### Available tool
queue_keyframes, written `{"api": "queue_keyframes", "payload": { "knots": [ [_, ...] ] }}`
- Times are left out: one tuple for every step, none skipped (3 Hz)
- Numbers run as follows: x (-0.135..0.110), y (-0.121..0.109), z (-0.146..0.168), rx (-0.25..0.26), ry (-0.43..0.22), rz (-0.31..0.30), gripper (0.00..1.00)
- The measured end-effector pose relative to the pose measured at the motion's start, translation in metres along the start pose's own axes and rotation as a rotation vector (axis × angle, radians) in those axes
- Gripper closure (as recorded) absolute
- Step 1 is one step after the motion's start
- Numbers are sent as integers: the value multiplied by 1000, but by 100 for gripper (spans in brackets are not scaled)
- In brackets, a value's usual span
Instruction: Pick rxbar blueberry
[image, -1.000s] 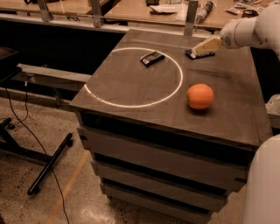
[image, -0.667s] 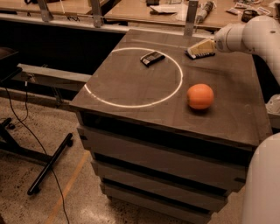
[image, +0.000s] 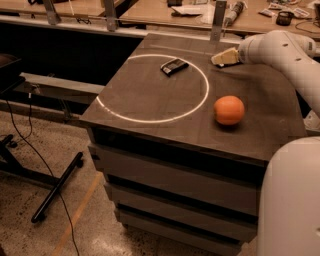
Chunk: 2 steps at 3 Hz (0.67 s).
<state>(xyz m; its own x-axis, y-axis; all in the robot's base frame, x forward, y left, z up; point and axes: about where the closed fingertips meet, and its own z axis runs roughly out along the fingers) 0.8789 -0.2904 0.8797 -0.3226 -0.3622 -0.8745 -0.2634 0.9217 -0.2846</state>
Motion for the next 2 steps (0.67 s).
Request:
{"api": "queue_keyframes", "payload": {
  "knots": [
    [10,-3,1,5,72,17,0],
    [18,-7,-2,-14,122,40,0]
  ]
}}
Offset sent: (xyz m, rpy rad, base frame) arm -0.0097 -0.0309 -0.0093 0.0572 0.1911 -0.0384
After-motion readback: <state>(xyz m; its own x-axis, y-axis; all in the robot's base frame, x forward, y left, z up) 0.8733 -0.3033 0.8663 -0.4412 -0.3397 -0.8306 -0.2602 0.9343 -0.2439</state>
